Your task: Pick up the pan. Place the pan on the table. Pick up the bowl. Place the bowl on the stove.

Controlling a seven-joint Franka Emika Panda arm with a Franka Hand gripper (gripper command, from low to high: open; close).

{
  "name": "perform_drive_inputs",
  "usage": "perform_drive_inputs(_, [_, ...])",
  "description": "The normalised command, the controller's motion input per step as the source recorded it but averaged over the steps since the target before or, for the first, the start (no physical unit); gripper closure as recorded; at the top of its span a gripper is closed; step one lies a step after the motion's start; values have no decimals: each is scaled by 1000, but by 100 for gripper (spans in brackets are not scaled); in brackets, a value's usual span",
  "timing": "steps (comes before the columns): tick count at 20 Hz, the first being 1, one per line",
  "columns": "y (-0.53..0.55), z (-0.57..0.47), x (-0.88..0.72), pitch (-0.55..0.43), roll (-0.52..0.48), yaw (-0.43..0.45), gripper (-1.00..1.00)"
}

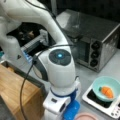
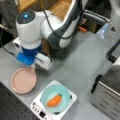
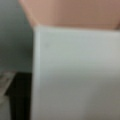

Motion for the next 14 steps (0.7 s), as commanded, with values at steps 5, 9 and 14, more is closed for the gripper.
perform_drive_inputs(5, [95, -139, -78, -181, 79, -148, 100])
perform_drive_inputs(9, [61, -116, -88, -191, 72, -132, 100])
perform_drive_inputs(14, [69, -114, -83, -177, 68, -126, 100])
